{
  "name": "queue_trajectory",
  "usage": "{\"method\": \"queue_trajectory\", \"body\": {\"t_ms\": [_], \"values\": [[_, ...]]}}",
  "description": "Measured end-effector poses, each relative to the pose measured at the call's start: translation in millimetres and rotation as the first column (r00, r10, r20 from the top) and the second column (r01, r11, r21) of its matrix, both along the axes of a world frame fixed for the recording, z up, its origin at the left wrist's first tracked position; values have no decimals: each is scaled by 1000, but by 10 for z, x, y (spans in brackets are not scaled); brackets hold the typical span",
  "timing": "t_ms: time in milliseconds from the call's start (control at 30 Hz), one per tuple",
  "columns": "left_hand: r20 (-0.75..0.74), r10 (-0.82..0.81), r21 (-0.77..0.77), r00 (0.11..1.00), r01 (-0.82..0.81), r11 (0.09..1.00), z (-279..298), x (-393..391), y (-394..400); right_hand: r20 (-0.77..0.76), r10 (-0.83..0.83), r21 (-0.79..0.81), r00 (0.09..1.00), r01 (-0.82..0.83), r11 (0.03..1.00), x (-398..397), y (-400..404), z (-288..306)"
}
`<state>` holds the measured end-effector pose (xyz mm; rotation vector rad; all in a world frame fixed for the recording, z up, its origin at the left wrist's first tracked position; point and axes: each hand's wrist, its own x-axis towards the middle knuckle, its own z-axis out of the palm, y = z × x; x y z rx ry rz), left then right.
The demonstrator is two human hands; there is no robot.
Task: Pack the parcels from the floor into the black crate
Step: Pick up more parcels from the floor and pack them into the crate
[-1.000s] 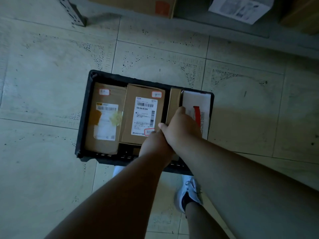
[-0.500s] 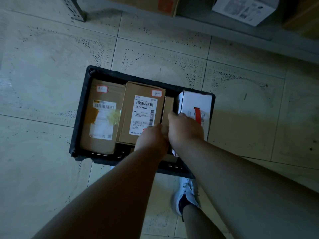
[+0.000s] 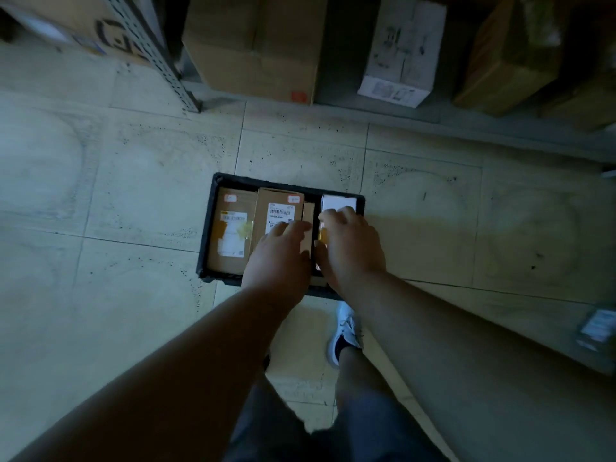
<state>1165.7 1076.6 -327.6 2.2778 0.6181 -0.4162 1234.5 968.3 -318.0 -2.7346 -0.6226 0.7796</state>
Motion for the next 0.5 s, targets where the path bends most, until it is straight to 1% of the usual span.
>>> {"method": "queue_trajectory", "body": {"t_ms": [100,167,267,367,500], "values": [[126,-55,22,990,53,998,718,-38,-51,74,-1,79,997,-5,997,-139,-225,755],[202,-105,17,974,104,994,1124,-29,-109,128,-27,99,991,15,995,-203,-405,1193],[302,-251,26,920,255,967,1636,71,-290,207,-173,156,963,142,978,-298,-724,1737],[400,-423,67,813,435,898,2065,243,-582,291,-359,235,887,297,925,-411,-1108,2158],[467,-586,124,662,607,785,2561,452,-1127,357,-583,358,730,469,807,-516,-1674,2563]]}}
